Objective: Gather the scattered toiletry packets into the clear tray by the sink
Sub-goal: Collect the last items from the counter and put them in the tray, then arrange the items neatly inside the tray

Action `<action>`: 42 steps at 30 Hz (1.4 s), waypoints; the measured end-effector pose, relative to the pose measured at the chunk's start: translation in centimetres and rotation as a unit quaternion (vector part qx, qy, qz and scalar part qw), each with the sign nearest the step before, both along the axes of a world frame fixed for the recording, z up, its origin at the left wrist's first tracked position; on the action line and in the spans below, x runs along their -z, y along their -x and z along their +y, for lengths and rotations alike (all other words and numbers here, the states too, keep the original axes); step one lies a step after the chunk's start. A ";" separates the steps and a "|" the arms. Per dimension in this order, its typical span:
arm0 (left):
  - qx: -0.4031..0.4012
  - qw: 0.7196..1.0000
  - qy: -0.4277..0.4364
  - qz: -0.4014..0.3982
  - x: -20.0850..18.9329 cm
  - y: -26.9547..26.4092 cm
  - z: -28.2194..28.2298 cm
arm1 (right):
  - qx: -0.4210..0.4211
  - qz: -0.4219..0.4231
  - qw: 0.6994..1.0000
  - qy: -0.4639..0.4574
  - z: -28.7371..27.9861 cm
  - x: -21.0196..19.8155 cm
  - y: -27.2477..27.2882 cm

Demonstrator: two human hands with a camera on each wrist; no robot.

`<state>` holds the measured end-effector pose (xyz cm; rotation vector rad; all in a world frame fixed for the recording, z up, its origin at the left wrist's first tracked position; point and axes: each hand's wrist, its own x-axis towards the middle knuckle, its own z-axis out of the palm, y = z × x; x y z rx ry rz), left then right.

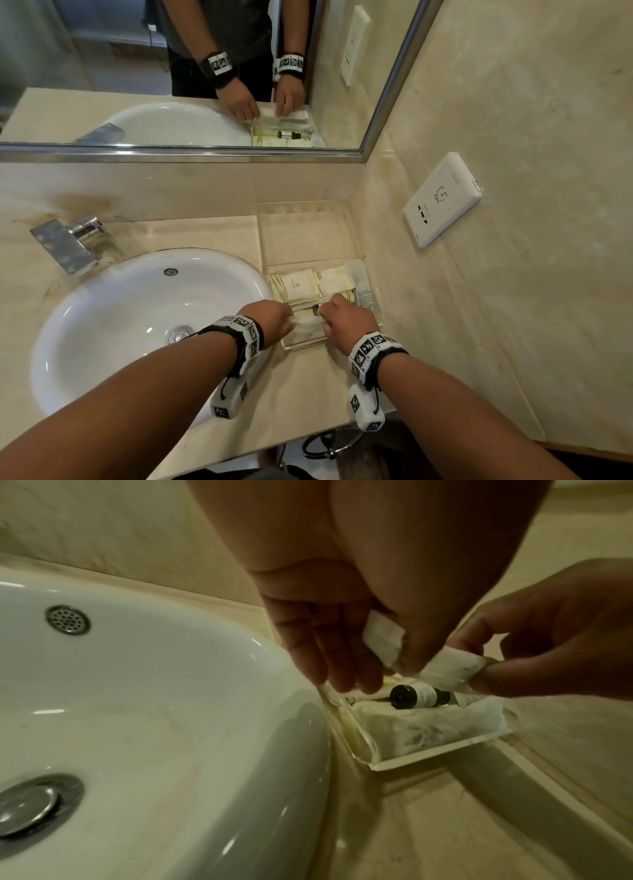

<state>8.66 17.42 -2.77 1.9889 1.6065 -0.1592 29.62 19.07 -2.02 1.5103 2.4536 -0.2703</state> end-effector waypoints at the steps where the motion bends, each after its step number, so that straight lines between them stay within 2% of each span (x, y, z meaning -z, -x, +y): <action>1: -0.001 1.000 -0.005 0.007 0.1 -0.1 0.0 | 0.003 0.001 1.000 -0.002 0.1 0.1 0.1; 9: -0.058 0.998 -0.026 0.022 1.6 -0.7 -0.2 | 0.002 -0.020 1.000 0.000 1.2 1.3 -0.5; 14: -0.052 0.998 -0.028 0.016 2.3 -0.7 -0.1 | -0.005 -0.001 1.000 0.002 2.0 2.1 -0.6; 18: -0.044 0.998 -0.030 0.017 2.6 -0.9 0.4 | 0.025 0.020 0.999 0.024 2.4 2.7 -1.1; 27: -0.039 0.999 0.002 0.018 3.9 -1.6 1.2 | 0.095 0.063 0.993 0.014 3.0 3.4 -2.4; 30: -0.032 0.999 -0.001 0.019 4.3 -1.3 1.4 | 0.122 0.074 0.989 0.041 3.1 3.3 -2.4; 33: -0.023 0.999 -0.028 0.009 4.3 -1.0 1.5 | 0.147 0.098 0.984 0.033 3.1 3.1 -2.7; 38: -0.055 0.986 -0.153 -0.036 3.9 -1.3 2.5 | 0.196 0.116 0.972 -0.066 4.5 3.2 -2.6; 42: -0.030 0.991 -0.132 0.023 4.3 -3.0 3.1 | 0.204 0.107 0.972 -0.043 5.8 4.2 -2.6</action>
